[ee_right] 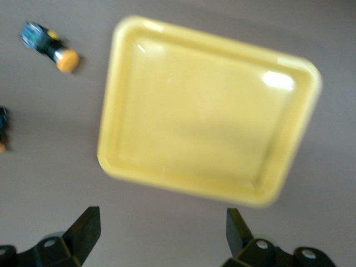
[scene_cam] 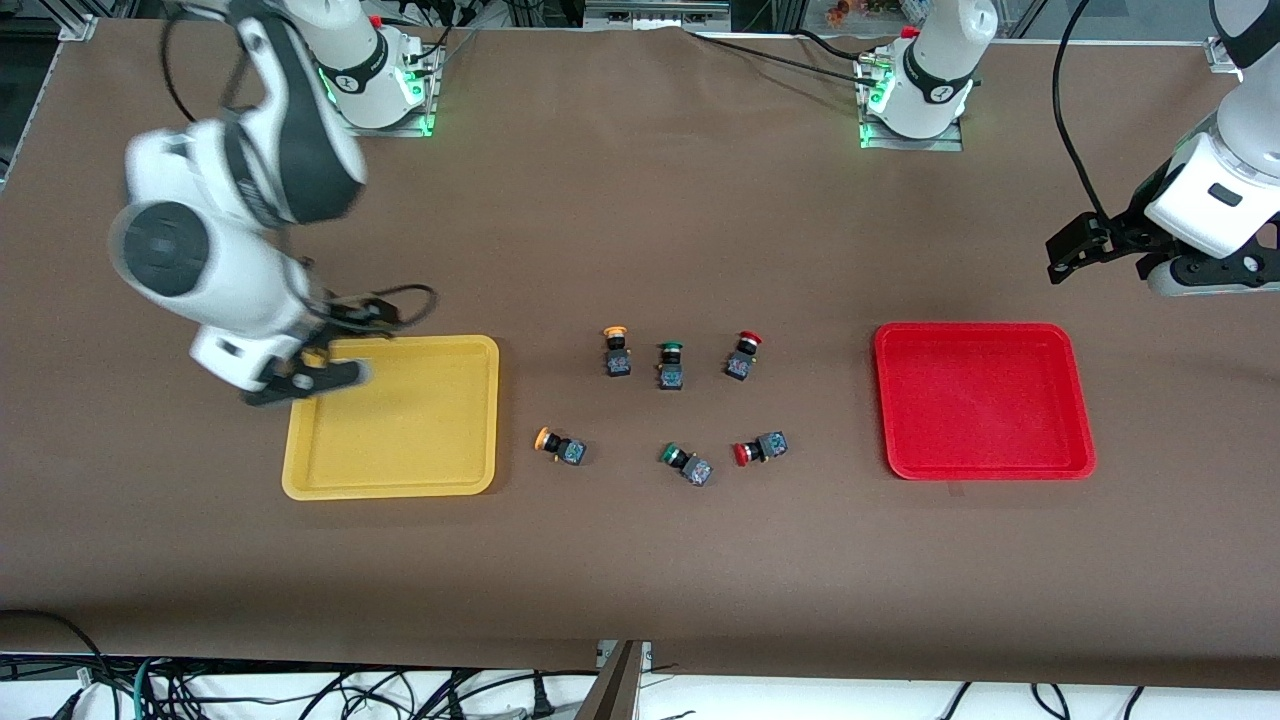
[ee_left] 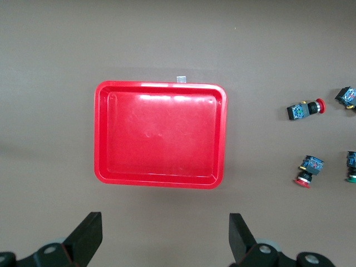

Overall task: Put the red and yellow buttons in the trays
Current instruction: 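Reach the right gripper to the orange-capped button and grasp it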

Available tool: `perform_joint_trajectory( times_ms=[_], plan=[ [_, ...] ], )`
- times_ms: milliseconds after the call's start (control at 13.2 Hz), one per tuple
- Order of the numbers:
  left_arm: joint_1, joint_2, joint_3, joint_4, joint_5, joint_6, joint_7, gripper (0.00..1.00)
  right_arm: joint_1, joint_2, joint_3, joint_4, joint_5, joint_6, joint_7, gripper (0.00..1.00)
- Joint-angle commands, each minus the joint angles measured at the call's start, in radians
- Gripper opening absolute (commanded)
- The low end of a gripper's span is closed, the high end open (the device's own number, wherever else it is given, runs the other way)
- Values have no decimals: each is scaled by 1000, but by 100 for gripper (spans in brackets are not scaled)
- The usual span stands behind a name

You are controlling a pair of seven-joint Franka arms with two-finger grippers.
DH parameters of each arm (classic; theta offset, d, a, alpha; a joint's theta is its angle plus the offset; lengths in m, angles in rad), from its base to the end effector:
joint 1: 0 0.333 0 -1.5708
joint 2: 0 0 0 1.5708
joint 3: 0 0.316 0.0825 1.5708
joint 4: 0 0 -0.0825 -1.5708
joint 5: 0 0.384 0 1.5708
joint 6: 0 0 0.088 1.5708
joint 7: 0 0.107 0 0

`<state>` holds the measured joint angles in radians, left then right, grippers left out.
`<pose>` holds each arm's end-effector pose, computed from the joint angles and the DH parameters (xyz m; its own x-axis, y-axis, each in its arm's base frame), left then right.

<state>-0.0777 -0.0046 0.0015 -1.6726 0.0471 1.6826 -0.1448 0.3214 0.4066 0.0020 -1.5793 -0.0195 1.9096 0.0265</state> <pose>0.5595 -0.0382 0.5886 0.9978 0.0632 0.0211 0.0640 -0.9970 -0.0443 0.6310 0.2099 0.3979 0.9516 0.2977 -0.0758 0.2999 -0.9538 0.0191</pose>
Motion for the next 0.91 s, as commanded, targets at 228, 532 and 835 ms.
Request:
perform_joint_trajectory(
  times_ms=[228,532,835],
  plan=[
    [10,-11,-6,-1,-23,-21,7,100,122,404,44,206,-11,471,-46,100],
    [10,-11,-6,-1,-26,-21,7,100,169,509,44,239,-29,589,-77,100],
    [10,-2,-6,-1,-29,-20,7,100,174,535,44,237,-30,620,-76,80]
  ],
)
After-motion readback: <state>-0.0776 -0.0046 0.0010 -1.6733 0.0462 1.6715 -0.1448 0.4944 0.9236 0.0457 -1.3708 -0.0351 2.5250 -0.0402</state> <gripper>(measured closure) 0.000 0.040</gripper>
